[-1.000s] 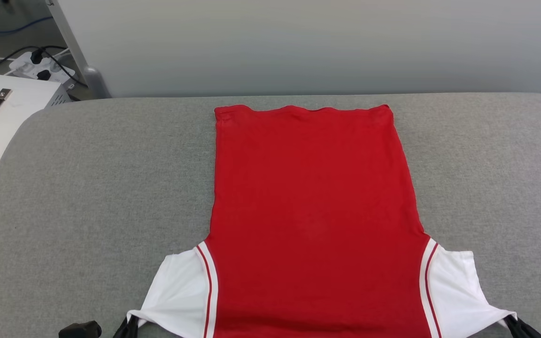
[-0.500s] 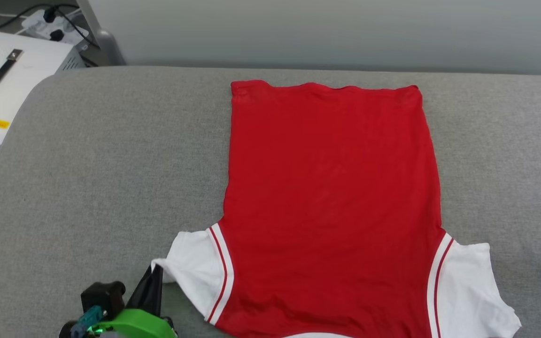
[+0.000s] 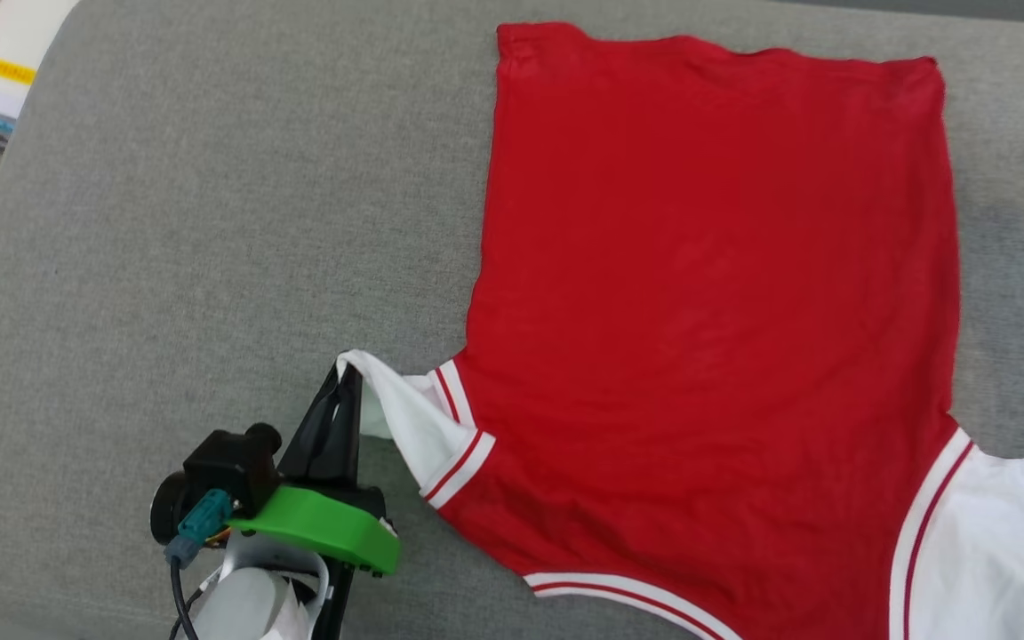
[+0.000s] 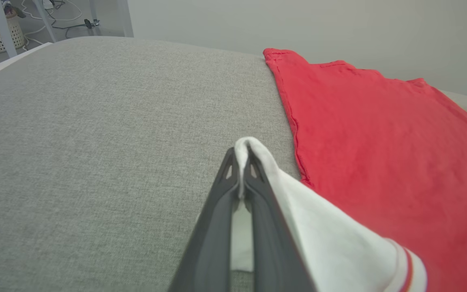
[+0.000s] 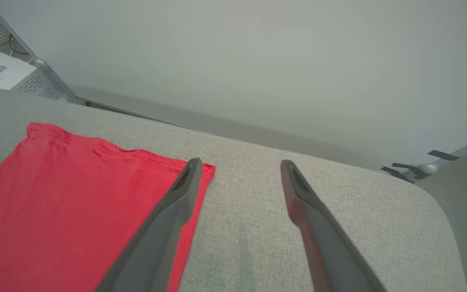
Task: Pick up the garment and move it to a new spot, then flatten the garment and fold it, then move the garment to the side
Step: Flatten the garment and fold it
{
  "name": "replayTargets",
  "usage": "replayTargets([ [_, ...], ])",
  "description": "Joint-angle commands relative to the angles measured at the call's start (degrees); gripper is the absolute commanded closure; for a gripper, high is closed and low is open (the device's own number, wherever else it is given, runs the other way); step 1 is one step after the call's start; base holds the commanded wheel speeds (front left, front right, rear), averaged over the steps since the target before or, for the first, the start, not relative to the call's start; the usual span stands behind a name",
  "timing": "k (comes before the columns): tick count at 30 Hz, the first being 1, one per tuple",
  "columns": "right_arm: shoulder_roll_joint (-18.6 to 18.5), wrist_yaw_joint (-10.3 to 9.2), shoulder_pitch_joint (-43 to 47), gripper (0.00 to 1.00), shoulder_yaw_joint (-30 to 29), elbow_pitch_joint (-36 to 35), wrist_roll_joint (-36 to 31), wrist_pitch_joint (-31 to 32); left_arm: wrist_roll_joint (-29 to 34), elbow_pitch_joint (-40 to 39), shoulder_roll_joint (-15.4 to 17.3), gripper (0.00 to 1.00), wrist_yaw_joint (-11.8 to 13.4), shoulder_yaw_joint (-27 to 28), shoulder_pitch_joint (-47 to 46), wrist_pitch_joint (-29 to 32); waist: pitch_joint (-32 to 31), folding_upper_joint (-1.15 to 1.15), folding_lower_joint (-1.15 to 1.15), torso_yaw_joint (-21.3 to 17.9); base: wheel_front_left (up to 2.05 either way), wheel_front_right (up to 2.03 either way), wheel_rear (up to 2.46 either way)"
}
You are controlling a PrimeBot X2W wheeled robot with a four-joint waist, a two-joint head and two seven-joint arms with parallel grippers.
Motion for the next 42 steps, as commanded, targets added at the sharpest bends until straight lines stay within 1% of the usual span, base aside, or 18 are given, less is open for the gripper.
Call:
replayTargets([
  [1, -0.08, -0.04, -3.2, 0.0, 1.69, 1.72, 0.73, 3.72, 0.78, -0.82, -0.72, 1.0, -0.25, -0.14, -1.37, -0.33, 7.03, 0.0, -0.01, 4.98, 0.0, 0.0, 0.0],
  [3, -0.5, -0.04, -7.66, 0.0, 4.13, 4.58, 0.68, 9.65, 1.51, -1.84, -1.6, 1.0, -0.47, -0.43, -2.1, -0.33, 8.97, 0.0, -0.01, 6.07, 0.0, 0.0, 0.0],
  [5, -0.07, -0.04, -11.3, 0.0, 5.21, 7.74, 1.15, 15.32, 1.58, -2.62, -2.81, 1.0, -0.97, -0.64, -2.59, -0.33, 10.7, 0.0, -0.01, 7.04, 0.0, 0.0, 0.0],
  [8, 0.49, -0.04, -15.74, 0.0, 6.27, 11.98, -0.44, 22.14, 1.43, -3.86, -4.52, 1.0, -2.1, -0.82, -3.18, -0.33, 13.04, 0.0, -0.01, 8.46, 0.0, 0.0, 0.0],
  [9, 1.11, -0.04, -18.63, 0.0, 6.34, 14.67, -2.9, 24.67, 2.43, -4.74, -5.36, 1.0, -2.73, -1.22, -3.9, -0.33, 15.03, 0.0, -0.01, 9.72, 0.0, 0.0, 0.0],
  [12, 2.01, -0.04, -19.92, 0.0, 6.54, 16.65, -4.63, 25.43, 3.01, -5.46, -6.19, 1.0, -3.36, -1.3, -4.51, -0.33, 16.64, 0.0, -0.01, 10.71, 0.0, 0.0, 0.0],
  [15, 2.21, -0.04, -19.31, 0.0, 7.1, 18.32, -5.82, 25.4, 3.5, -5.95, -6.79, 1.0, -3.74, -1.03, -4.88, -0.33, 17.56, 0.0, -0.01, 11.28, 0.0, 0.0, 0.0],
  [19, 1.84, -0.04, -15.99, 0.0, 7.78, 20.35, -5.81, 24.49, 3.81, -6.33, -7.52, 1.0, -4.14, -0.38, -4.79, -0.33, 17.84, 0.0, -0.01, 11.62, 0.0, 0.0, 0.0],
  [23, 1.49, -0.04, -12.73, 0.0, 8.49, 20.98, -3.96, 24.74, 3.83, -6.7, -7.97, 1.0, -4.57, 0.58, -4.23, -0.33, 17.2, 0.0, -0.01, 11.2, 0.0, 0.0, 0.0],
  [24, 1.36, -0.04, -12.42, 0.69, 8.48, 20.88, -3.62, 24.7, 3.97, -6.69, -8.0, 1.0, -4.62, 0.77, -4.11, -0.33, 16.99, 0.0, -0.01, 11.08, 0.0, 0.0, 0.0],
  [25, 1.12, -0.04, -12.23, 1.0, 8.58, 20.61, -3.38, 24.56, 4.1, -6.65, -8.04, 1.0, -4.67, 1.02, -3.95, -0.33, 16.71, 0.0, -0.01, 10.92, 0.0, 0.0, 0.0],
  [30, 0.61, -0.04, -12.88, 1.0, 9.09, 18.91, -2.8, 22.36, 3.36, -5.99, -8.24, 1.0, -5.13, 2.49, -3.02, -0.33, 14.59, 0.0, -0.01, 9.93, 0.0, 0.0, 0.0],
  [35, 0.23, -0.04, -13.06, 1.0, 10.56, 16.27, -0.64, 19.03, 3.8, -4.7, -8.08, 1.0, -5.34, 3.66, -1.62, -0.33, 10.79, 0.0, -0.01, 8.59, 0.0, 0.0, 0.0],
  [38, -1.27, -0.04, -11.68, 1.0, 12.68, 13.91, 1.38, 16.99, 4.35, -3.93, -7.82, 1.0, -5.26, 4.25, -0.5, -0.33, 7.86, 0.0, -0.01, 7.56, 0.0, 0.0, 0.0],
  [42, -4.46, -0.04, -8.18, 1.0, 16.48, 8.95, 4.43, 14.7, 4.8, -2.74, -7.25, 1.0, -4.85, 5.02, 1.36, -0.33, 4.06, 0.0, -0.01, 5.43, 0.0, 0.0, 0.0],
])
